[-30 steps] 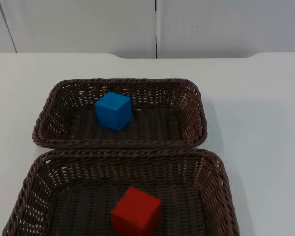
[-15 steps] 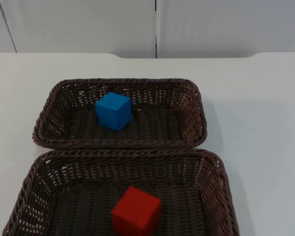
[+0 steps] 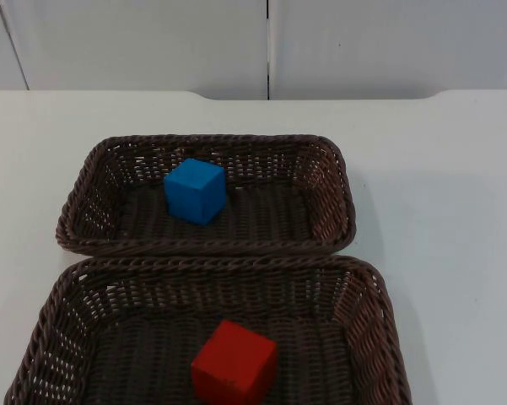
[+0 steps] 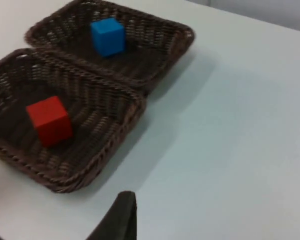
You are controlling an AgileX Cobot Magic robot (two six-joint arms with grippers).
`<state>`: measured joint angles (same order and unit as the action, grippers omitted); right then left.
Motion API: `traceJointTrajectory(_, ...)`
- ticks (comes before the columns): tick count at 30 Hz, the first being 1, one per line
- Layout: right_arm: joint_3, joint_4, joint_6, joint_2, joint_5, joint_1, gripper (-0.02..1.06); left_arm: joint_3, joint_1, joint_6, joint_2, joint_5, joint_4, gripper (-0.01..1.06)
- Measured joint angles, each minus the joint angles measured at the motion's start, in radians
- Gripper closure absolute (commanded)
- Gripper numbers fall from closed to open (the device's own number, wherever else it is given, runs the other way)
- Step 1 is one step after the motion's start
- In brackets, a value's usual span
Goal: Pick up one cube with the left hand and place it into the upper basket. Pick up one cube with the right hand and place it into the lower basket.
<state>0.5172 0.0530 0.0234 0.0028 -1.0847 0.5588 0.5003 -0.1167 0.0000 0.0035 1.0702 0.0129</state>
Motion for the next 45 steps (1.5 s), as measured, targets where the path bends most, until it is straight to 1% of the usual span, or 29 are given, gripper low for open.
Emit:
traceJointTrajectory(1, 0.0, 0.0, 0.0, 0.0, 0.0, 0.0, -0.01, 0.0, 0.0, 0.0, 0.0, 0.0, 0.0, 0.0)
traceJointTrajectory(7, 0.0, 0.0, 0.0, 0.0, 0.0, -0.134, -0.01, 0.0, 0.0, 0.0, 0.0, 0.0, 0.0, 0.0)
traceJointTrajectory(8, 0.0, 0.0, 0.0, 0.0, 0.0, -0.134, -0.01, 0.0, 0.0, 0.0, 0.0, 0.0, 0.0, 0.0)
traceJointTrajectory(13, 0.0, 0.0, 0.002, 0.0, 0.0, -0.211, -0.01, 0.0, 0.0, 0.0, 0.0, 0.0, 0.0, 0.0)
traceJointTrajectory(19, 0.0, 0.0, 0.002, 0.0, 0.0, -0.267, -0.01, 0.0, 0.0, 0.0, 0.0, 0.0, 0.0, 0.0)
traceJointTrajectory(29, 0.0, 0.0, 0.002, 0.0, 0.0, -0.399, -0.01, 0.0, 0.0, 0.0, 0.0, 0.0, 0.0, 0.0)
traceJointTrajectory(35, 0.0, 0.0, 0.002, 0.0, 0.0, -0.449, -0.01, 0.0, 0.0, 0.0, 0.0, 0.0, 0.0, 0.0)
traceJointTrajectory(45, 0.0, 0.0, 0.002, 0.0, 0.0, -0.453, -0.01, 0.0, 0.0, 0.0, 0.0, 0.0, 0.0, 0.0)
